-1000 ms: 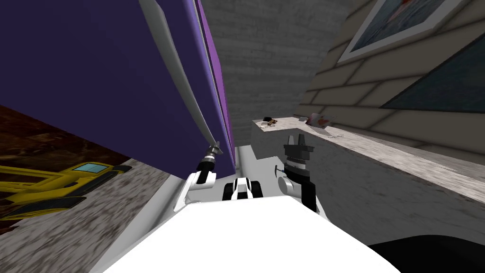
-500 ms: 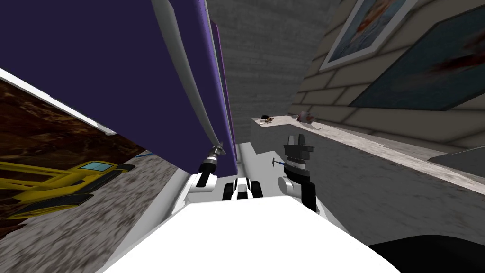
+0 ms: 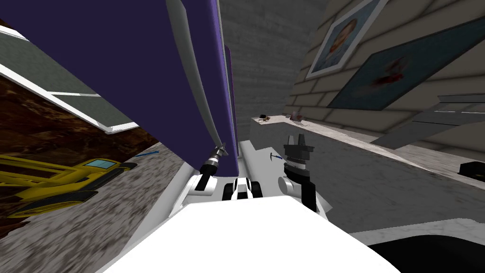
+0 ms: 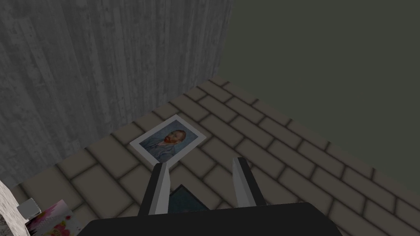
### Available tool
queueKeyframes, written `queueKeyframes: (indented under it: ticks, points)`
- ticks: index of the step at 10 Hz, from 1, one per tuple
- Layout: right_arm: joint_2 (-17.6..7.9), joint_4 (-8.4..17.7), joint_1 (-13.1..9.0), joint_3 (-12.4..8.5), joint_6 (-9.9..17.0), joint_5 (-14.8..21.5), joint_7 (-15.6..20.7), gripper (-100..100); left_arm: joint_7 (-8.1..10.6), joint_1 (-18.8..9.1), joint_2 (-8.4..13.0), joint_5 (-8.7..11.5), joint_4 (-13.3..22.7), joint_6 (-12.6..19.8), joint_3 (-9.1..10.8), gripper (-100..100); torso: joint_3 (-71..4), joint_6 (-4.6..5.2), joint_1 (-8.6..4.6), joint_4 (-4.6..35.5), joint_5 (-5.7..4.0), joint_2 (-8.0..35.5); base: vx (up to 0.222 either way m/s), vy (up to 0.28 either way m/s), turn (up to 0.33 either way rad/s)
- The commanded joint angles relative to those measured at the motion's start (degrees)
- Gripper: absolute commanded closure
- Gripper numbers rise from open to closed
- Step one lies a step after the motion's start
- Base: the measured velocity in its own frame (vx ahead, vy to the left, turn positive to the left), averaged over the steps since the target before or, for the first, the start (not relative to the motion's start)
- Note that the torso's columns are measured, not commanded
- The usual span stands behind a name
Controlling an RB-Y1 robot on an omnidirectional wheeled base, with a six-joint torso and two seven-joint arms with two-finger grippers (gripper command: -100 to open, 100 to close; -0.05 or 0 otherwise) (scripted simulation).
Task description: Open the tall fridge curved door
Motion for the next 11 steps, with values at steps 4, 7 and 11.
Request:
queueKeyframes:
  ticks: [4, 7, 11]
  points:
    - [-0.01, -0.01, 0.00, -0.01, 0.00, 0.00, 0.00, 0, -0.30, 0.96, 3.59, 1.57, -2.15, -1.64, -4.29, 100, 0.10, 0.08, 0.45, -0.09, 0.14, 0.14, -0.216, 0.223, -0.108]
    - [-0.01, -0.01, 0.00, -0.01, 0.00, 0.00, 0.00, 0, -0.45, 1.45, 5.38, 2.36, -3.23, -2.46, -6.44, 100, 0.01, -0.10, 0.59, 0.02, 0.15, 0.13, -0.198, 0.213, -0.086]
    - [-0.02, 0.00, 0.00, -0.01, 0.00, 0.00, 0.00, 0, -0.60, 1.93, 7.18, 3.15, -4.31, -3.29, -8.59, 100, 0.16, 0.01, 0.58, 0.00, 0.20, 0.35, -0.200, 0.197, -0.074]
